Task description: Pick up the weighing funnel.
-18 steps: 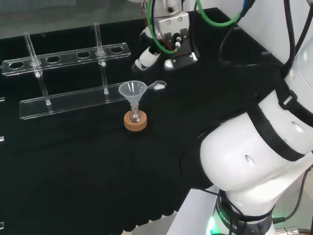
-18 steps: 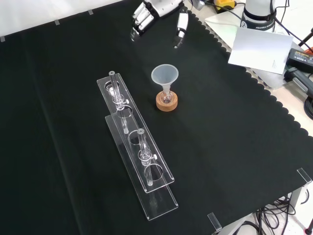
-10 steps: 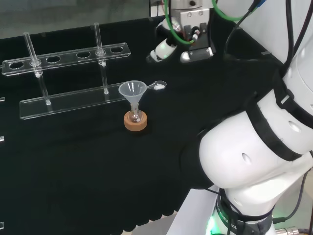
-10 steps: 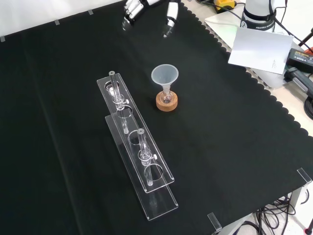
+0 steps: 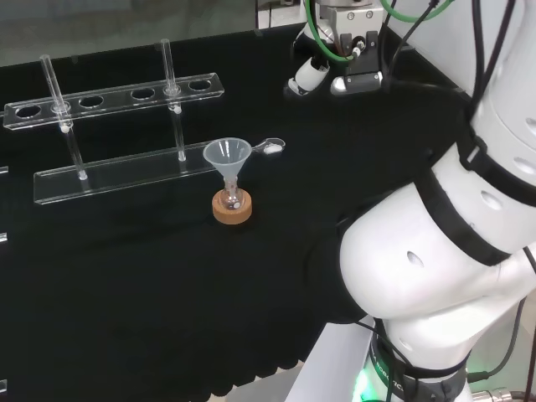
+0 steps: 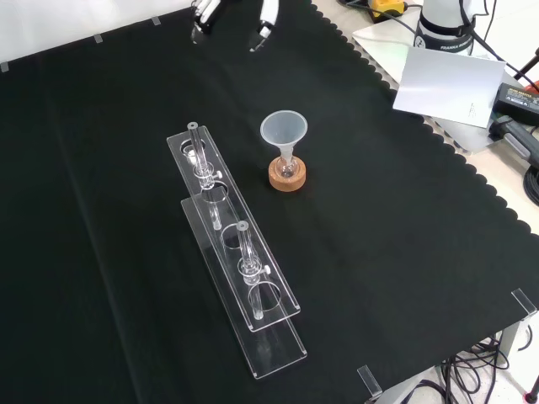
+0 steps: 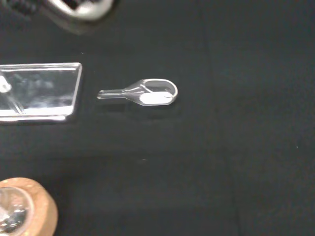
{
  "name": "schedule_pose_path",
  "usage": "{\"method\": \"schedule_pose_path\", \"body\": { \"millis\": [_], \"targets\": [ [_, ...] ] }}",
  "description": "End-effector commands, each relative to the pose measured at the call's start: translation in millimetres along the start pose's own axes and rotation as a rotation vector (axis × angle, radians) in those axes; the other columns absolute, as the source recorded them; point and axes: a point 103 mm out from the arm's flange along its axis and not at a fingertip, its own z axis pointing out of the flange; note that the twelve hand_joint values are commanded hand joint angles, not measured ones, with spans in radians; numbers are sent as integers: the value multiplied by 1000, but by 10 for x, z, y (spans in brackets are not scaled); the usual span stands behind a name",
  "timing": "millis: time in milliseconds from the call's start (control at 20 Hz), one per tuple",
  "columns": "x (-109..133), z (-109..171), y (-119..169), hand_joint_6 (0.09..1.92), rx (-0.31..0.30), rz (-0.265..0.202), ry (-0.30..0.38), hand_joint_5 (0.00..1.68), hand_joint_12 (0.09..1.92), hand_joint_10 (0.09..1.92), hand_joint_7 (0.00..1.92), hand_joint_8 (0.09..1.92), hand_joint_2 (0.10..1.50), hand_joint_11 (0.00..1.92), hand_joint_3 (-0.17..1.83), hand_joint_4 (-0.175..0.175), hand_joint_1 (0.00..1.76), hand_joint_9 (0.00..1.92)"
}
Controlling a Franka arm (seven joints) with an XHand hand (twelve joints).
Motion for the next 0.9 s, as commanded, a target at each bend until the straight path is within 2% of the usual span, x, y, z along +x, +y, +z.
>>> {"method": "schedule_pose_path", "body": {
  "millis": [50,500,900],
  "targets": [
    [-267,229,436,87,20,0,-25,526,1285,515,425,655,650,514,530,-32,876,675],
    [-255,575,821,87,69,-53,-4,528,1283,507,414,656,597,510,607,-32,881,674],
    [-216,817,1091,87,92,-89,-40,532,1283,508,414,658,584,508,617,-29,895,673]
  ]
}}
